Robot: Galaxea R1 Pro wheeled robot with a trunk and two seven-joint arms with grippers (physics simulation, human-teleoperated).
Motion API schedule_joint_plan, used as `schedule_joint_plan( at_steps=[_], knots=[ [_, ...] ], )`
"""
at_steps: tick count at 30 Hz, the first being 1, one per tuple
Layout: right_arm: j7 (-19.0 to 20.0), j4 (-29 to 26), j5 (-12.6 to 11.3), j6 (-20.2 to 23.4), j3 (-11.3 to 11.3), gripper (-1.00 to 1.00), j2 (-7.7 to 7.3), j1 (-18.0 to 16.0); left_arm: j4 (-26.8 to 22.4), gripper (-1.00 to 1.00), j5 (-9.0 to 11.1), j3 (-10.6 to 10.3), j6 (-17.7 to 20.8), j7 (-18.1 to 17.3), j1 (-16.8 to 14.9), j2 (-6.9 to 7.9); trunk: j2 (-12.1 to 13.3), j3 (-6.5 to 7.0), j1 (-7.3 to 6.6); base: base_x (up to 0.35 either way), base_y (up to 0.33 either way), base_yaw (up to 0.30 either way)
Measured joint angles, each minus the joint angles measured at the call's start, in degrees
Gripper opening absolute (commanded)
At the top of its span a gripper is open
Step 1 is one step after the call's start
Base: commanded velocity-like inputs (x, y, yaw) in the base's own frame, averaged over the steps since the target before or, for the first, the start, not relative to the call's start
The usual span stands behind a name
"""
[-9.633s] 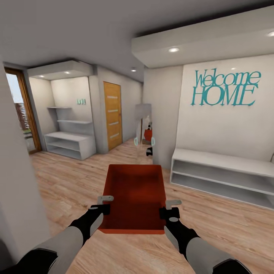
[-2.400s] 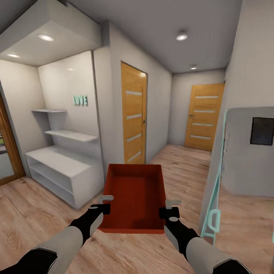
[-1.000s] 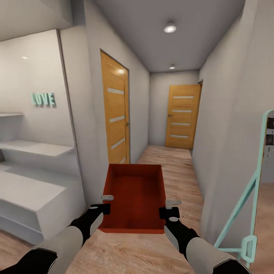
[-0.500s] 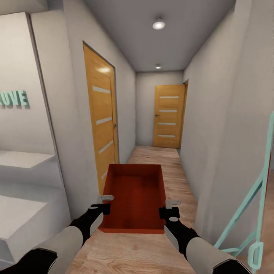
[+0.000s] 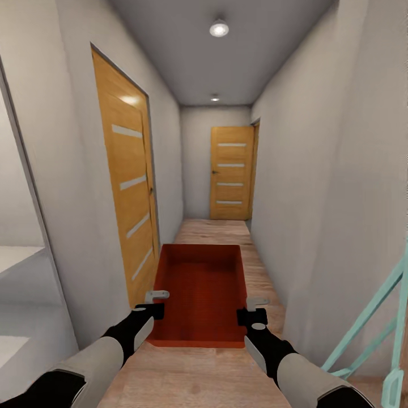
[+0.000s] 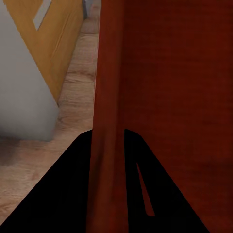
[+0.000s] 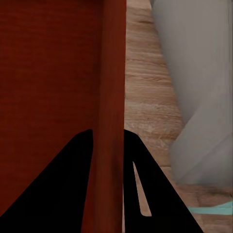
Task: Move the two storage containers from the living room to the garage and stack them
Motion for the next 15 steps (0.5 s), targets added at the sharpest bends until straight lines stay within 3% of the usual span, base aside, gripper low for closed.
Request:
schedule_joint_plan(
  at_steps=[3, 11, 15],
  knots=[
    [0.0, 0.0, 0.0, 0.0, 0.0, -1.0, 0.0, 0.0, 0.0, -1.0, 0.0, 0.0, 0.0, 0.0, 0.0, 0.01, 0.0, 0.0, 0.0, 0.298, 0.202, -0.169],
    [0.0, 0.0, 0.0, 0.1, 0.0, -1.0, 0.01, 0.0, 0.0, -1.0, 0.0, 0.1, 0.1, 0.0, 0.0, 0.02, 0.0, 0.0, 0.0, 0.301, 0.169, -0.015],
    [0.0, -0.1, 0.0, 0.3, 0.0, -1.0, 0.02, 0.0, -0.1, -1.0, 0.0, 0.1, 0.3, 0.0, 0.0, 0.03, 0.0, 0.0, 0.02, 0.12, 0.043, 0.0]
  ],
)
